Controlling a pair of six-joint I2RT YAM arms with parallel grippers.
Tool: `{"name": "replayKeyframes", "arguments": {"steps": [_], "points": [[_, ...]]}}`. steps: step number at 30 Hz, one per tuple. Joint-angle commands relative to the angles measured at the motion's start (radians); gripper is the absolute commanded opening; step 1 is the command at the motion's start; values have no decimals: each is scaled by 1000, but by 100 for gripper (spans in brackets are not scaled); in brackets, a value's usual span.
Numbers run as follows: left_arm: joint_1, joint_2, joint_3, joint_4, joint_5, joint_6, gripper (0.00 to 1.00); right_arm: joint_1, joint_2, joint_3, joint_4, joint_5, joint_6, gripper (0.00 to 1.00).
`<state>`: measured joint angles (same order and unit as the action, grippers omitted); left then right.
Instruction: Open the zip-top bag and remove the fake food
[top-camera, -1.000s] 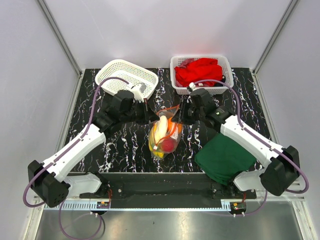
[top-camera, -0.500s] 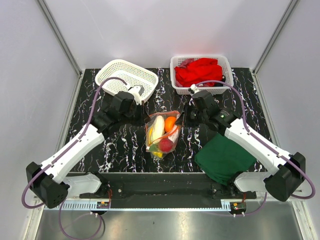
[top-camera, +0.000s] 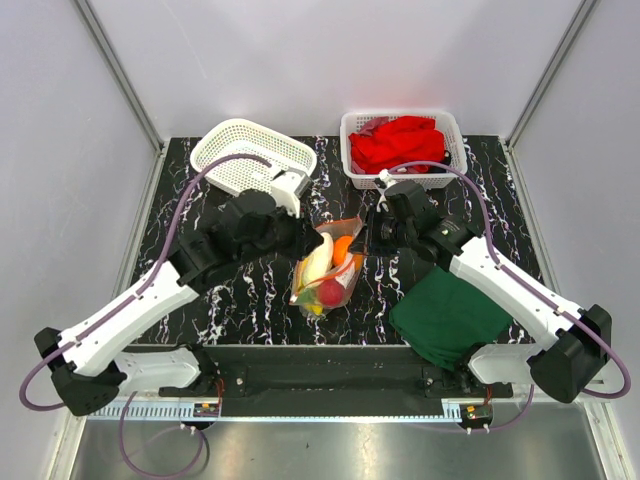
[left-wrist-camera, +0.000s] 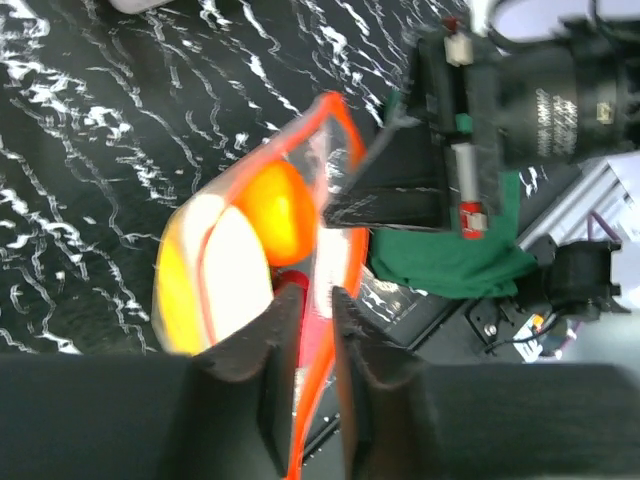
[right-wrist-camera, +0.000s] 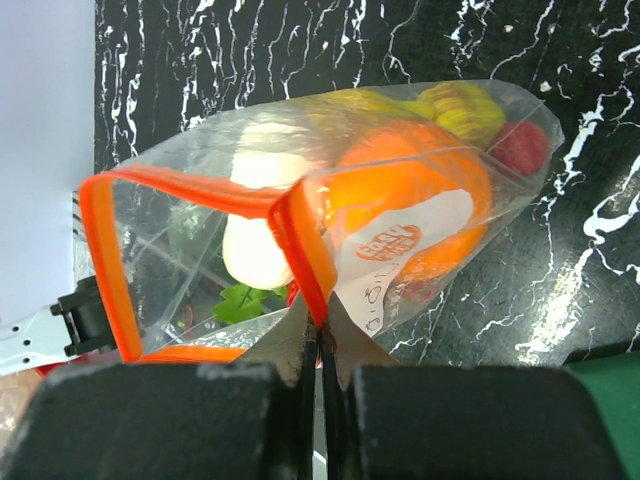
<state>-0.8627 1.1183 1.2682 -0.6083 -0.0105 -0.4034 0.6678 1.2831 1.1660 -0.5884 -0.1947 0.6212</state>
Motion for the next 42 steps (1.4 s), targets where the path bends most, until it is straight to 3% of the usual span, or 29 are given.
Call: {"name": "replayKeyframes", "arguments": {"steps": [1,5,10,15,19,32,36,38,39,42], "points": [[-65,81,43,36,-75,43,15,9,-16,52,25,-34,-14,0],[-76,170,66,-19,-103,2,13,9,-27,50,27,-32,-15,0],[-88,224,76,-68,-287,0,15,9,-36,40,25,-37,-17,0],[-99,276,65,-84,-362,0,42,9,-39,35,25,-38,-15,0],[-104,308,48,-84,-373,-14,55,7,-41,35,27,-41,-17,0],[-105,403,20,-73,-480,-23,66,9,-51,24,24,-37,-21,0],[-105,400,-3,-33,-479,-9,61,9,-54,18,24,-38,-24,0],[-105,397,2,-30,-474,1,49,9,-56,17,24,-37,-28,0],[-105,388,3,-30,-468,2,37,9,-56,17,22,-35,-29,0],[-108,345,10,-30,-419,-3,22,9,-57,14,19,-28,-31,0]]}}
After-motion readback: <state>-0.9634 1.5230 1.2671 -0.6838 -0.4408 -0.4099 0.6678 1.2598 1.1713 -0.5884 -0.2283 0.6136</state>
